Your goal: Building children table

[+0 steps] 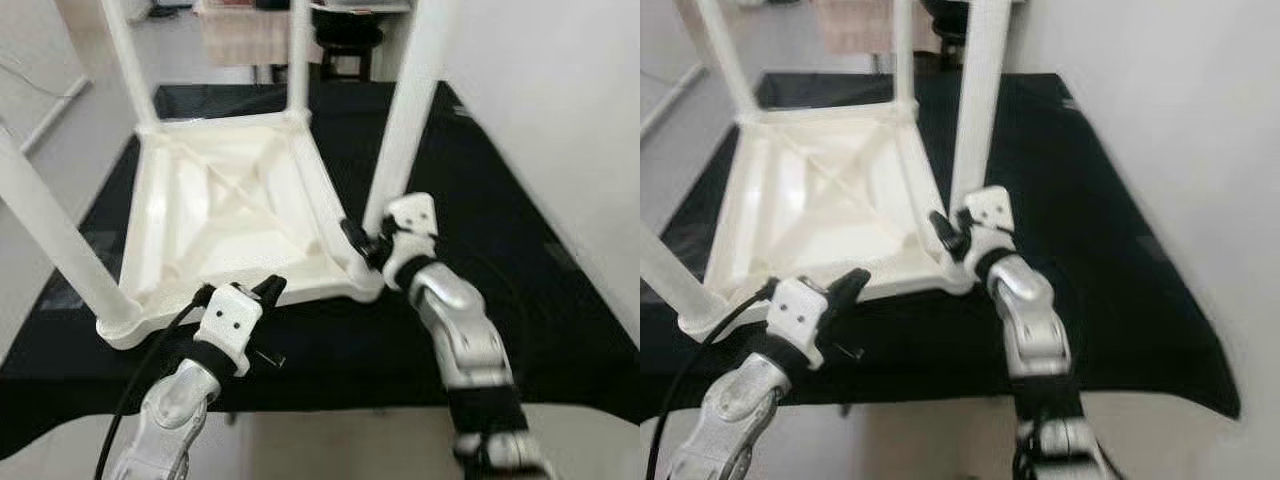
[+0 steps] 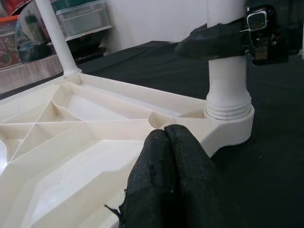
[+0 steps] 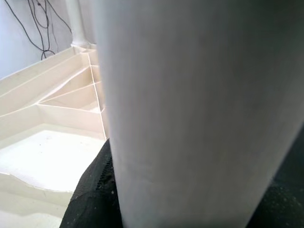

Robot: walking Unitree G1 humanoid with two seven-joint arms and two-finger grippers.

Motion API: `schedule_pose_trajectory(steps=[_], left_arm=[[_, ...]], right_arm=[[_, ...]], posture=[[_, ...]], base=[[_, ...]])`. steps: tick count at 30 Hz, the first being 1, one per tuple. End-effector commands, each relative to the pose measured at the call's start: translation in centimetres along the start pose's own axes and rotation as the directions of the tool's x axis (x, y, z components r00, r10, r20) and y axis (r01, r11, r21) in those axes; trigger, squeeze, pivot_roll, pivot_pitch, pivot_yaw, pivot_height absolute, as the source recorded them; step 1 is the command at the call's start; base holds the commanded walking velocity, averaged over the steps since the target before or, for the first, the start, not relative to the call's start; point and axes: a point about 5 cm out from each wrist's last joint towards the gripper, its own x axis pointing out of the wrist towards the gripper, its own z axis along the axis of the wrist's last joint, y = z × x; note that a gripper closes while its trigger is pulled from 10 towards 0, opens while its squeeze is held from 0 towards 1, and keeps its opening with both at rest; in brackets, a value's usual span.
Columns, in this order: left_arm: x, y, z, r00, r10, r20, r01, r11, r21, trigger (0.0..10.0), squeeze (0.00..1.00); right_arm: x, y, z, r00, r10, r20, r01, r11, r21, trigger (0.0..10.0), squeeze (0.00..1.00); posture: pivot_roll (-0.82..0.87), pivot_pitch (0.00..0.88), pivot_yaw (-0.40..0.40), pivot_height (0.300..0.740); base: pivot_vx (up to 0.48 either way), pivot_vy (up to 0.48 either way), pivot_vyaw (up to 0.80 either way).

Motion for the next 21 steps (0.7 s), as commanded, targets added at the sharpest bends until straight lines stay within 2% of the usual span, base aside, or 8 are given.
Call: schedule_pose_trajectory(steps=[1, 4, 6, 7, 12, 17, 18, 21], left_arm=[[-0.2, -0.7, -0.6, 1.000, -0.025, -0.015, 0.025, 0.999, -0.032, 10.0, 0.00], [-0.2, -0.8, -0.7, 0.999, -0.035, -0.012, 0.035, 0.998, -0.059, 10.0, 0.00], [-0.1, -0.8, -0.7, 0.999, -0.041, -0.007, 0.040, 0.996, -0.074, 10.0, 0.00], [-0.1, -0.9, -0.8, 0.999, -0.042, -0.004, 0.041, 0.995, -0.086, 10.0, 0.00], [-0.1, -1.2, -1.0, 0.997, -0.076, -0.002, 0.075, 0.988, -0.137, 10.0, 0.00], [0.0, -1.5, -1.1, 0.995, -0.097, 0.002, 0.096, 0.983, -0.159, 10.0, 0.00], [0.0, -1.5, -1.1, 0.995, -0.100, 0.001, 0.099, 0.982, -0.162, 10.0, 0.00], [0.1, -1.7, -1.2, 0.995, -0.102, 0.000, 0.101, 0.982, -0.162, 10.0, 0.00]], right_arm=[[0.3, -0.6, -0.3, 0.999, -0.017, -0.044, 0.016, 1.000, -0.018, 10.0, 0.00], [0.5, -0.3, 1.0, 1.000, 0.022, -0.011, -0.022, 0.998, -0.052, 10.0, 0.00], [0.6, 0.2, 1.8, 0.990, 0.138, 0.010, -0.137, 0.987, -0.088, 10.0, 0.00], [0.5, 0.5, 2.3, 0.969, 0.245, 0.023, -0.241, 0.964, -0.114, 10.0, 1.00], [0.6, -0.5, 3.4, 0.907, 0.418, 0.040, -0.408, 0.899, -0.157, 10.0, 1.00], [0.6, -1.4, 4.8, 0.803, 0.592, 0.064, -0.579, 0.802, -0.150, 10.0, 1.00], [0.6, -1.6, 4.6, 0.773, 0.633, 0.040, -0.624, 0.770, -0.132, 10.0, 0.00], [0.8, -2.2, 3.8, 0.723, 0.691, -0.008, -0.688, 0.720, -0.091, 10.0, 0.00]], posture=[[0.01, 0.130, -0.024, 0.740], [0.01, 0.130, -0.024, 0.740], [0.01, 0.125, -0.022, 0.740], [0.01, 0.124, -0.021, 0.740], [0.02, 0.118, -0.023, 0.740], [0.02, 0.116, -0.026, 0.740], [0.02, 0.112, -0.024, 0.740], [0.03, 0.107, -0.027, 0.740]], base=[[0.000, 0.000, 0.00], [0.000, 0.000, 0.00], [0.000, 0.000, 0.00], [0.000, 0.000, 0.00], [0.000, 0.000, 0.00], [0.000, 0.000, 0.00], [0.000, 0.000, 0.00], [0.000, 0.000, 0.00]])
